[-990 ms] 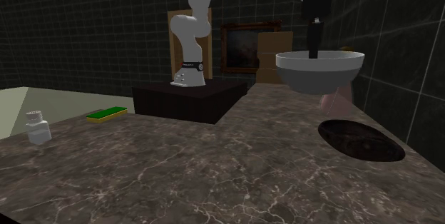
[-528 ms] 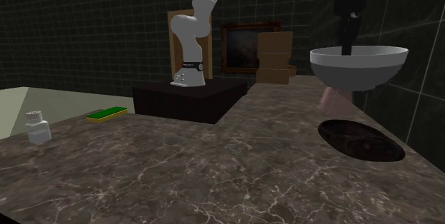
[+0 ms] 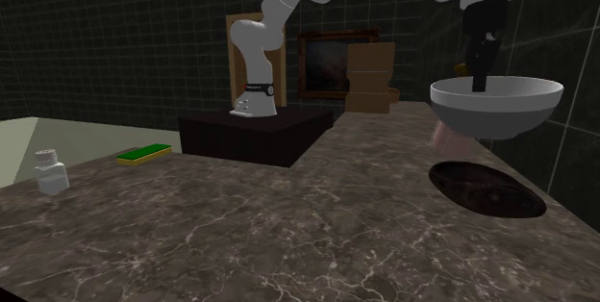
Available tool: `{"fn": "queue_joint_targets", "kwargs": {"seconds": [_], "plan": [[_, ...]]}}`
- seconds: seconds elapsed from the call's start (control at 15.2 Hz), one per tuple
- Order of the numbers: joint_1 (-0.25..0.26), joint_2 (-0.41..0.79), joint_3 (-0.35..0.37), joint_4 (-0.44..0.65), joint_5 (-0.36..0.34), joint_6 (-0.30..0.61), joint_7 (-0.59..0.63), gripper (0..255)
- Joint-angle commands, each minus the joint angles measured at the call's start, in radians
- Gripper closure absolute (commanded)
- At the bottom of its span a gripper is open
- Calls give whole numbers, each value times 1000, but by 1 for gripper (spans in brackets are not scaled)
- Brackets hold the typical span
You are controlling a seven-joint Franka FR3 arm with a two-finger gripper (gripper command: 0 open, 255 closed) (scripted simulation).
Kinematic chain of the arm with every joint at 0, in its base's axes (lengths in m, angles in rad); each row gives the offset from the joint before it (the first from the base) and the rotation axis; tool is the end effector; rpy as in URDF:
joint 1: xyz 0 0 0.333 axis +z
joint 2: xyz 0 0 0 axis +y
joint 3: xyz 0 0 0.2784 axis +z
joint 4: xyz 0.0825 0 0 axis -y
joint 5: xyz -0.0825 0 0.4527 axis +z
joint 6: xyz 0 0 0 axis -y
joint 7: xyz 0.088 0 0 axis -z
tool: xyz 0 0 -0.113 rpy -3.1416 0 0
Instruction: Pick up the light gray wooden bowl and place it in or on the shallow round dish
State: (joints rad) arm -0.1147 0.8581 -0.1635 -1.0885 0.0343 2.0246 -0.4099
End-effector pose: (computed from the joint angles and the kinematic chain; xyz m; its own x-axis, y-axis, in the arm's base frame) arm 0.7916 -0.1855 0.2631 0.9827 0.1806 0.0420 0.1746 -0.9776 0.1179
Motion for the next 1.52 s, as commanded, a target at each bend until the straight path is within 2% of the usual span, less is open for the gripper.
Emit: {"fn": "queue_joint_targets", "kwargs": {"seconds": [0.0,0.73,1.25,1.32,1.45], "plan": [[1,10,1,-11,1,22,2,255],[0,75,5,-45,5,120,6,255],[0,75,5,-44,5,120,6,255],[0,75,5,-44,5,120,6,0],[0,75,5,-44,5,120,7,0]]}}
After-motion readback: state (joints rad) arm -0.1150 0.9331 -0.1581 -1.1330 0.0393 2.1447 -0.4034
